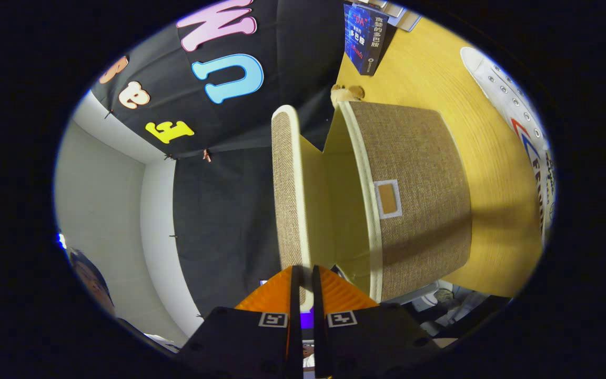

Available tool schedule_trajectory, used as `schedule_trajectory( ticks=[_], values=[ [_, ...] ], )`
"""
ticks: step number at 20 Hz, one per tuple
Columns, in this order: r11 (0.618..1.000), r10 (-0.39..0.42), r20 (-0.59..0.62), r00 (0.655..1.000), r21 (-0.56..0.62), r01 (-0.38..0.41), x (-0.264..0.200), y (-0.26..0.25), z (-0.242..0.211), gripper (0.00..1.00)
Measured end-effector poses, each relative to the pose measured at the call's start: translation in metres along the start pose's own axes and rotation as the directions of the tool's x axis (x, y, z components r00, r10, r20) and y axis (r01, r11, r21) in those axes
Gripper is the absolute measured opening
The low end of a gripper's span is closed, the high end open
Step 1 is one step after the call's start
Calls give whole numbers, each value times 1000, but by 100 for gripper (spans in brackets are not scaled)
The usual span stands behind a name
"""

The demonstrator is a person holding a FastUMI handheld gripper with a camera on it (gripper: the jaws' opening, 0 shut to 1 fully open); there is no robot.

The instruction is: Open the storage box then place both shoes into the box .Put the left shoe in first, then the right shoe, with the right side of both shoes facing outward in a uniform manner.

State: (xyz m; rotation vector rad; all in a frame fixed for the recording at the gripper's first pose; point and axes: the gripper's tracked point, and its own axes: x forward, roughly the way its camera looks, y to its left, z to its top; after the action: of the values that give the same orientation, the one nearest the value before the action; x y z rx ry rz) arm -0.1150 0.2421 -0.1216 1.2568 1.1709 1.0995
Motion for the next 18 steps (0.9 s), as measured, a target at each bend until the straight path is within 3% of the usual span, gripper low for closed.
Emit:
schedule_trajectory(
  ticks=[4, 10, 18],
  values=[
    [1000, -3, 2, 1000, -17, 3, 2, 11, -7, 5],
    [998, -11, 12, 1000, -63, 12, 18, 52, -4, 5],
    [986, -22, -35, 999, -166, 16, 86, 105, -16, 5]
  ],
)
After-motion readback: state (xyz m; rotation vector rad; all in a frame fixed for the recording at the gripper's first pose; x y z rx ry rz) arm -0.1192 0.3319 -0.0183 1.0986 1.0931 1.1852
